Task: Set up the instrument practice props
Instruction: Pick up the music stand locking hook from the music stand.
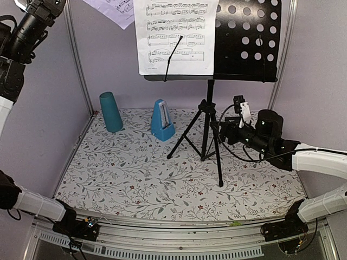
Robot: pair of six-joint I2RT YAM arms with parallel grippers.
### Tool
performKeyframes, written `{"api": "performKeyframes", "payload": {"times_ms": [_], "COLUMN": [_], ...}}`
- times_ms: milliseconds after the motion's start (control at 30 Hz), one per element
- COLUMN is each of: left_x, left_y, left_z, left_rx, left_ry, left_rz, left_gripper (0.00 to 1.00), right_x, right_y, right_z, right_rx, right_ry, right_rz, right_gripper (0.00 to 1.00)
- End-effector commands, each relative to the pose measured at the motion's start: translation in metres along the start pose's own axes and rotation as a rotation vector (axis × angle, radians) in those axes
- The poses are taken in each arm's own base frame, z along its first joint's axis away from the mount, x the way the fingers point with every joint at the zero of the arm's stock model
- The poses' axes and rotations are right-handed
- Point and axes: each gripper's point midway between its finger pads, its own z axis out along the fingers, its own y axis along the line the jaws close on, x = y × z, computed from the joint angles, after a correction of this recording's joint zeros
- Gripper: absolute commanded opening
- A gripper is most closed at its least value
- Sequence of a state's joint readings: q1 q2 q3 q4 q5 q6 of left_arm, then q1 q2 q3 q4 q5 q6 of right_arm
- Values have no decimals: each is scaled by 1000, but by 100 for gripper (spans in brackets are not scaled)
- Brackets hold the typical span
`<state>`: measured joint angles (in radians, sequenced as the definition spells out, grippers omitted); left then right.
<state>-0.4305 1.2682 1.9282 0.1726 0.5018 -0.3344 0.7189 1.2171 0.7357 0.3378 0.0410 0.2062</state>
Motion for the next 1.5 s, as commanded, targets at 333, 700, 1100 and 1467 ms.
{"api": "performKeyframes", "payload": {"times_ms": [333, 700, 1100, 1467], "left_x": [-87, -92, 34, 186], "left_y": [-13, -33, 7, -47], "left_z": [-38, -27, 3, -9], "left_rx": [-97, 15, -35, 71], "left_ry": [-335, -249, 249, 600], "left_rz": [218, 199, -87, -286], "left_gripper": [0, 0, 0, 0], "right_x": [-55, -84, -131, -185], "right_y": [5, 83, 115, 97], "right_z": [-34, -94, -107, -96], "right_rx": [14, -409, -541, -353], "right_ry": [-122, -162, -205, -243], "right_rz": [-14, -121, -130, -117], "right_gripper": [86, 73, 60, 69]}}
